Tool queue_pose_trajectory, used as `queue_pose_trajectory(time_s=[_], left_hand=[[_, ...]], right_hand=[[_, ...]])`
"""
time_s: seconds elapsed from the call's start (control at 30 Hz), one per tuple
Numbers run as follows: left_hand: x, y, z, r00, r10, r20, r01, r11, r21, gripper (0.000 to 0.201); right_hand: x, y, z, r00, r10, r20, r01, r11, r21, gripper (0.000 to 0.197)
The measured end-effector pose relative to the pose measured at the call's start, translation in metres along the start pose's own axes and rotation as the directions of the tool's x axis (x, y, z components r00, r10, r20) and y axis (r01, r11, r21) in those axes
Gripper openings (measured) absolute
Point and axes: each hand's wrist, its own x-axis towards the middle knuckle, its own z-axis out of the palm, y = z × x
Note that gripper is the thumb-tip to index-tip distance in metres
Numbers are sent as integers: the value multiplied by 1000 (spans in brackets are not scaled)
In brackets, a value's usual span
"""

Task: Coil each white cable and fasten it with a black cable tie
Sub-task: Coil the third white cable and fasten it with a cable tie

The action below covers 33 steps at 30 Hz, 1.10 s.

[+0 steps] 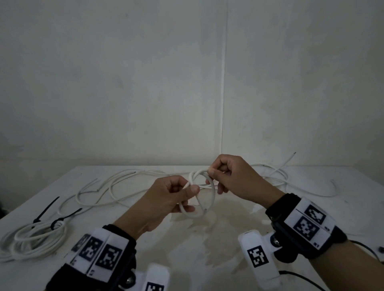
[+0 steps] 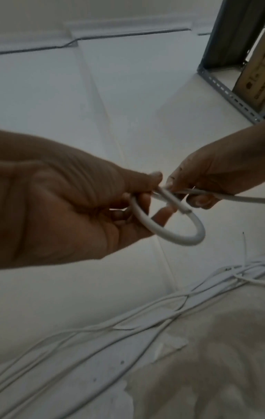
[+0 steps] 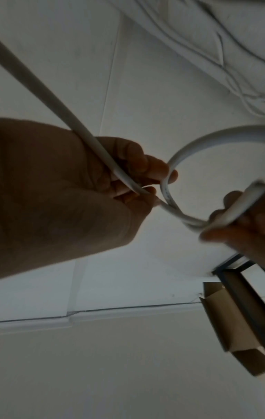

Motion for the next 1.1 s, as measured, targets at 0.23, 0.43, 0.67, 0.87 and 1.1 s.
queue_pose_trajectory(time_s=[0.23, 0.43, 0.67, 0.87, 1.1], left_hand=[[11, -15, -13, 916, 334, -222, -226, 887, 402, 13], [20, -19, -18, 786, 589, -185, -316, 641, 700, 19], [22, -16, -20, 814, 574, -87, -389, 651, 652, 18], [12, -15, -9, 936, 351, -7, -293, 791, 536, 20], [5, -20, -9, 922, 374, 101, -337, 646, 685, 39]], right_hand=[[-6, -4, -1, 973, 101, 206, -131, 982, 137, 12], [-4, -9, 5, 980, 98, 171, -114, 990, 84, 3], [-2, -5, -1, 984, 92, 155, -103, 993, 65, 10], [0, -5, -2, 990, 81, 118, -90, 993, 73, 12], [1, -3, -3, 999, -33, -5, 33, 999, -18, 11]])
